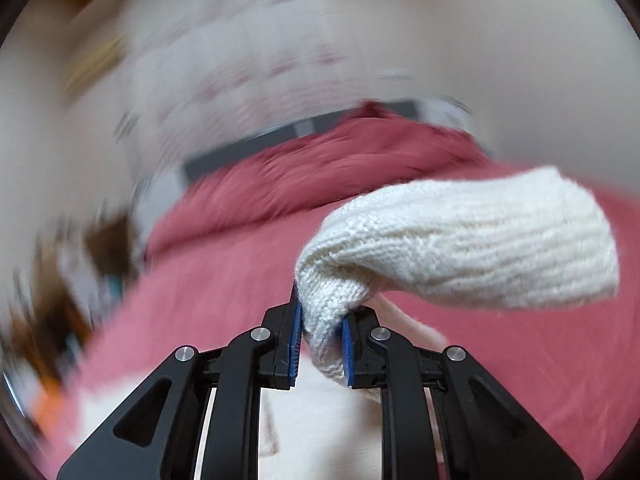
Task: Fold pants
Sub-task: 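Lay the sleeve across the folded sweater with the right tool while the left tool grasps the sweater edge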
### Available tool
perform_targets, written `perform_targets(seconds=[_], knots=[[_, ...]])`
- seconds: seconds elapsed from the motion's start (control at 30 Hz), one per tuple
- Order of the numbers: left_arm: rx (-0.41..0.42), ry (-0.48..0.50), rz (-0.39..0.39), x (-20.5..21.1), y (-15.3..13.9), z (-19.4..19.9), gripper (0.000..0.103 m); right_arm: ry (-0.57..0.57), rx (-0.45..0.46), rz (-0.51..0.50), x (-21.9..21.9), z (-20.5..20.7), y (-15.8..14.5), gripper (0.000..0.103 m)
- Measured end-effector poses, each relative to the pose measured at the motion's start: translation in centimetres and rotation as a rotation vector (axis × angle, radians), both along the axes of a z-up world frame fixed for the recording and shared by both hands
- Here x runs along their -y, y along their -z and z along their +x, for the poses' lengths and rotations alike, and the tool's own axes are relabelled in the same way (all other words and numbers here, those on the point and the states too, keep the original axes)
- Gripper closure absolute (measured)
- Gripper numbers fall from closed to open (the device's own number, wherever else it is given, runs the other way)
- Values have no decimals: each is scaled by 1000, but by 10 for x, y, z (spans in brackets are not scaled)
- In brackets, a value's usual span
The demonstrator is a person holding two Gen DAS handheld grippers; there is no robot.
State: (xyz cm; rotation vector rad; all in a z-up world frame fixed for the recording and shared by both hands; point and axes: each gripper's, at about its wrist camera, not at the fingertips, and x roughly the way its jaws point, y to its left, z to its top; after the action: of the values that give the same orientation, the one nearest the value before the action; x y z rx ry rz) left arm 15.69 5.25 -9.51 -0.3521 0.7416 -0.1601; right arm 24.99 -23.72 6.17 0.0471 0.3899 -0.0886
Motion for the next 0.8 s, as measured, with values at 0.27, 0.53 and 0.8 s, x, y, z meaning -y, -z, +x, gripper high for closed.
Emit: perform_targets(seconds=[0.27,0.53,0.8], knots=[[10,3,-52,-7,2,-2,7,-425,-309,-112,-96,-25,106,40],[11,-16,-179,-12,-23,6,8,-215,-283,486,31,-72,113,40],[32,-19,-75,8,-66,78,42,-78,-217,919,126,-73,143,45]])
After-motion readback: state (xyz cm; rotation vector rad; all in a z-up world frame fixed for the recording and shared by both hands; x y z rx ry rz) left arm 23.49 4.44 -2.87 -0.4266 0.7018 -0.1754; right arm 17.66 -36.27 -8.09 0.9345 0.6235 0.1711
